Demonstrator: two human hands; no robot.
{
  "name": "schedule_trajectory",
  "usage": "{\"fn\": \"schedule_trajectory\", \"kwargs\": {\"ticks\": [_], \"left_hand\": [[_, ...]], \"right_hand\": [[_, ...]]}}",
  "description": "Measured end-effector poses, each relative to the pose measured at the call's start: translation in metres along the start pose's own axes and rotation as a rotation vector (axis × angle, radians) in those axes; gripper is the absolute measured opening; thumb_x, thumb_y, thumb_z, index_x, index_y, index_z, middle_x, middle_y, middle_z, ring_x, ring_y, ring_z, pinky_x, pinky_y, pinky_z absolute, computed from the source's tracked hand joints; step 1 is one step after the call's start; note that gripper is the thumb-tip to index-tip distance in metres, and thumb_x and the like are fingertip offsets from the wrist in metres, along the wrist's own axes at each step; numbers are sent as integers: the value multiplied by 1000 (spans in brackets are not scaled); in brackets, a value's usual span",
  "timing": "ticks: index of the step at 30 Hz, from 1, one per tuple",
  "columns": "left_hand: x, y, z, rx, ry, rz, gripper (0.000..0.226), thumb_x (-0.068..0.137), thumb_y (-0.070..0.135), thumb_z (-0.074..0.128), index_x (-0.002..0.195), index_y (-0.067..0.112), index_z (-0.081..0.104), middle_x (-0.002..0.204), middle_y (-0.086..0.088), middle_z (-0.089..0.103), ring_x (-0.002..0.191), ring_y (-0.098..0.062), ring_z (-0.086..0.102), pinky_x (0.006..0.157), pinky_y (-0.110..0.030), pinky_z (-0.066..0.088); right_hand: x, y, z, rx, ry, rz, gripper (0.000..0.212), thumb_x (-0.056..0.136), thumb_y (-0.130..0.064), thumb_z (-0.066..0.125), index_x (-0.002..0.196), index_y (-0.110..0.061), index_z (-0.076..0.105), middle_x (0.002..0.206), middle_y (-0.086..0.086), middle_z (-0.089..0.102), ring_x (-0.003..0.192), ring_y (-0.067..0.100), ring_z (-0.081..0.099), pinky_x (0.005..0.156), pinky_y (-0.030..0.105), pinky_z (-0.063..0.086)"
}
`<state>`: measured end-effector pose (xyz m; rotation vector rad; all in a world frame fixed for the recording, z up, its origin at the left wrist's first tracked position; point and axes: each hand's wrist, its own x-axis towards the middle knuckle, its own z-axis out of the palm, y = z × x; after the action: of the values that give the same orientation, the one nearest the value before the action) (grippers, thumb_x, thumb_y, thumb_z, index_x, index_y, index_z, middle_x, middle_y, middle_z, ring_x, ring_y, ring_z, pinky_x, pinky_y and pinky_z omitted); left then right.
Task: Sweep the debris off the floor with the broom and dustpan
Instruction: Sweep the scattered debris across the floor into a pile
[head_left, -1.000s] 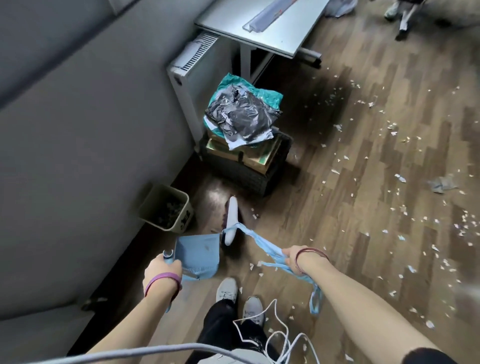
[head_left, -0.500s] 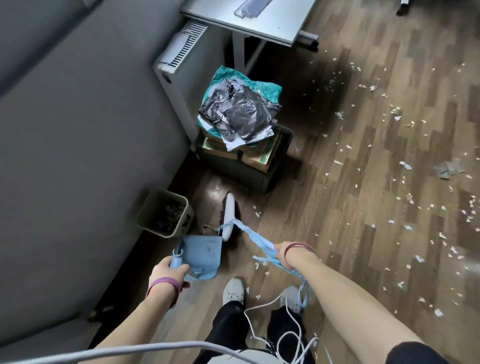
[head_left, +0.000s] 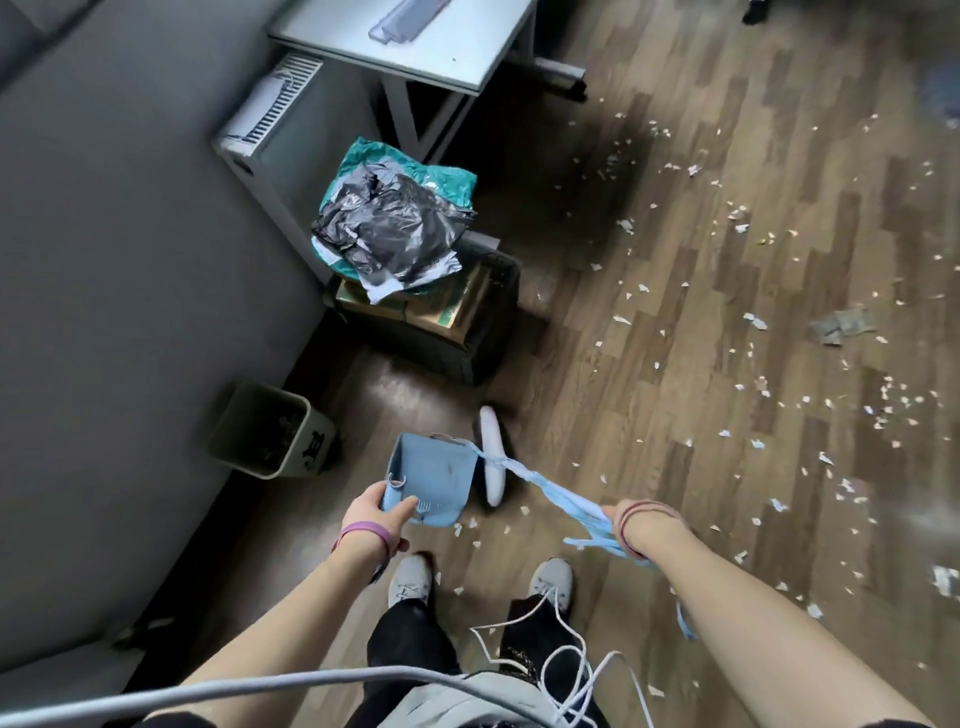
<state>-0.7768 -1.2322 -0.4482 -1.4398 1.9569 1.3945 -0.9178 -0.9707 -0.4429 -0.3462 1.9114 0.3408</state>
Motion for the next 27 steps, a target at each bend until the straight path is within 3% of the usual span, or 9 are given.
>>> {"fn": "schedule_trajectory", "kwargs": {"ticks": [3,5,8,11,15,25,27], "left_hand": [[-13,20,42,33,-16,51,15,89,14,58,104,14,55,84,-7,57,51,-21,51,28,-14,32],[-20,30,64,74,-37,80,11,89,15,57,100,14,54,84,-8,58,49,-22,51,28,-14,32],[-29,36,84,107,-66,110,9,90,18,56,98,14,54,77,-6,57,39,-22,50,31,-16,34],[-39,30,92,118,-82,121,10,90,21,56,98,14,55,72,-5,55,38,-23,49,35,-18,36],[-53,6,78,86,-48,128,13,89,23,58,98,13,56,75,-7,54,43,-25,51,33,-18,37],[-99,-118,-24,-164,149,71,11,88,25,59,97,18,58,72,-5,57,44,-25,55,43,-21,39],[-109,-144,-46,-188,193,55,13,88,23,59,99,18,58,78,-7,60,45,-25,54,42,-21,39]], "right_hand": [[-13,58,15,38,24,106,52,93,-17,44,143,-30,37,142,4,47,124,23,51,102,38,37],[-19,89,27,94,18,187,48,93,-19,41,140,-28,42,141,5,48,125,24,50,97,35,39],[-24,117,49,113,56,296,50,86,-12,53,135,-23,49,136,3,53,122,23,53,81,33,40],[-36,121,65,150,48,355,54,85,-11,56,137,-18,47,141,6,47,126,28,49,93,41,41],[-61,109,75,119,66,287,42,96,-15,41,138,-13,44,143,6,46,129,23,46,111,44,31],[-84,-14,122,-212,92,82,55,82,-9,56,135,-17,46,132,4,55,112,27,59,82,33,48],[-83,-45,135,-268,116,33,55,81,-11,56,135,-21,46,131,5,55,113,28,58,84,35,49]]}}
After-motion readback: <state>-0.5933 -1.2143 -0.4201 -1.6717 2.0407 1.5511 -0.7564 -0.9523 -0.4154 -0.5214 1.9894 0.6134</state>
